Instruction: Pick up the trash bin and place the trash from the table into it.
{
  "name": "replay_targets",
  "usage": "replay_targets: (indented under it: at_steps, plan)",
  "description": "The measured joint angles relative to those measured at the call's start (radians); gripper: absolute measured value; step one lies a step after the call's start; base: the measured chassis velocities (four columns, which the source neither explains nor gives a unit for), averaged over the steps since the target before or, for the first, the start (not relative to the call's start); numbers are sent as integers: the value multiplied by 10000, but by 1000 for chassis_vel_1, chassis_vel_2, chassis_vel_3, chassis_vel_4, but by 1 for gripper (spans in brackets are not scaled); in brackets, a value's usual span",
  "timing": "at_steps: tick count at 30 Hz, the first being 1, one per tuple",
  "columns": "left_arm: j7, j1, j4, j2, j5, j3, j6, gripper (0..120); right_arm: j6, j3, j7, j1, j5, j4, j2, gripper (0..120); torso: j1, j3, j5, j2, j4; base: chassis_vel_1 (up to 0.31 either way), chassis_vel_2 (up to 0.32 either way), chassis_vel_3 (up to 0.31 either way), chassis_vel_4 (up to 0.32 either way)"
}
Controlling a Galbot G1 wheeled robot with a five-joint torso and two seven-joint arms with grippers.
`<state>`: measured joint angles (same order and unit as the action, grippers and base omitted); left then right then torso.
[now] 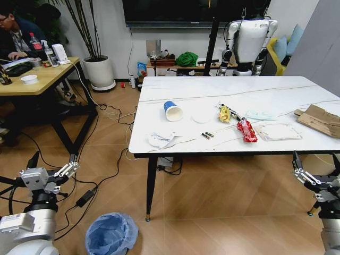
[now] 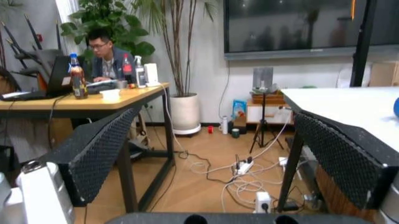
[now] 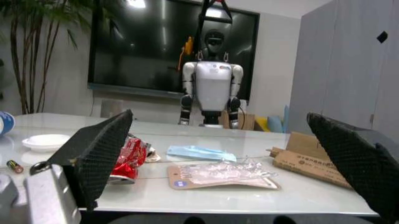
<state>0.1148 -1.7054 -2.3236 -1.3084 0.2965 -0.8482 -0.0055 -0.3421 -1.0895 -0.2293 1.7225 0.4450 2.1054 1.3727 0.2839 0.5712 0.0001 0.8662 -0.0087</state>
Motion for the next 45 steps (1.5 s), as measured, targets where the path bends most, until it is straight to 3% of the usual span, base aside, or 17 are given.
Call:
replay_targets:
  at_steps: [28,45]
  plan:
    - [-35,69,590,500,142,227,-626,100,18,99,17,-88,-175,81,133,100,-16,-23,0,-41,0,0,0,0,0]
    - [-46,-95,604,469,148,225,-643,100,-13,53,6,-95,-152,24,142,100,-356,-455,-1,-814,-1,0,0,0,0]
